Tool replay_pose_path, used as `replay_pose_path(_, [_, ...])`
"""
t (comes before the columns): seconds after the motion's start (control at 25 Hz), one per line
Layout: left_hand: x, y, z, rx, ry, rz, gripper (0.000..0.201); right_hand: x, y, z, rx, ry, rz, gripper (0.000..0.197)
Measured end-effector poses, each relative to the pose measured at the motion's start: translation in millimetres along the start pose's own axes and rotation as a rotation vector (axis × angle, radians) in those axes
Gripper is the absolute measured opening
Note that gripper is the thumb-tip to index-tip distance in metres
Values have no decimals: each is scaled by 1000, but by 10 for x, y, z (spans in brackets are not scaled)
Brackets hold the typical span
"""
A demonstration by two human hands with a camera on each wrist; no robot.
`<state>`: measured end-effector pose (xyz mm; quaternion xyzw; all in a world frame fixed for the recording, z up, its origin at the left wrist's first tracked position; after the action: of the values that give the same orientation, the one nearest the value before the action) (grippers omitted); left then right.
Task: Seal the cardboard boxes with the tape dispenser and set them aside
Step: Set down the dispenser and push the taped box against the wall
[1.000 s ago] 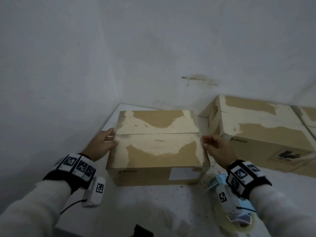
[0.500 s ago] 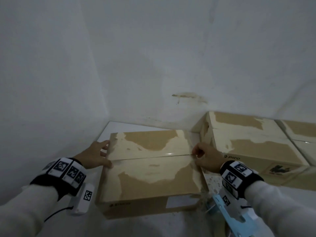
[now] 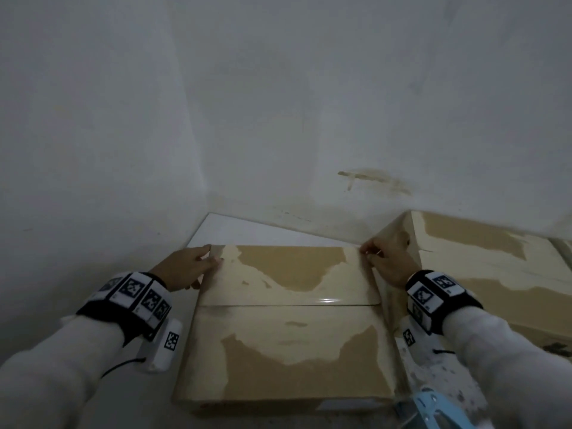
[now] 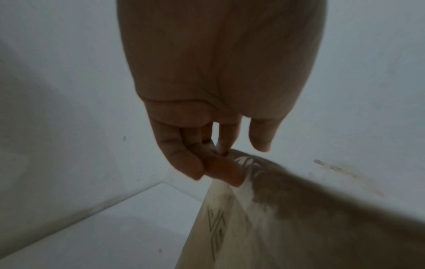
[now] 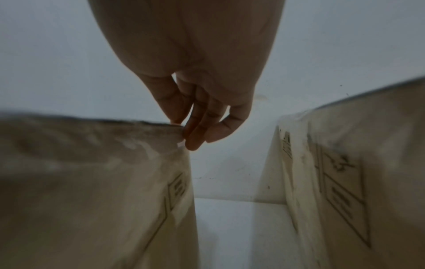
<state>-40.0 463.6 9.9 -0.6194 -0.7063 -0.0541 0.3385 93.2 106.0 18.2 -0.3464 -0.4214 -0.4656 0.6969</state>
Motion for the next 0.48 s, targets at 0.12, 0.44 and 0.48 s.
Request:
replay_pose_path(0.12, [44, 115, 9, 18, -17, -40, 39, -40, 165, -39, -21, 35, -13, 19])
replay_pose_path(0.44, [160, 397, 42, -65, -38, -150, 76, -61, 266, -88, -59, -33, 82, 34])
replay_pose_path(0.48, [163, 427, -8, -141, -19, -145, 74, -47, 296, -43, -25, -74, 105, 39])
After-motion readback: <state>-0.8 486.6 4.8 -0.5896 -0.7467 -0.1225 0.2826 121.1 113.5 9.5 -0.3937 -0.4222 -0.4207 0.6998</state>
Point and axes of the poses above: each hand's wrist, its own y-axis towards the middle knuckle, its own x-axis out of the back of the hand, z = x × y, the point moved 2 cm from there along y, towards the middle knuckle, and after that the axes turned 13 degrees about -y, right-handed, at the moved point
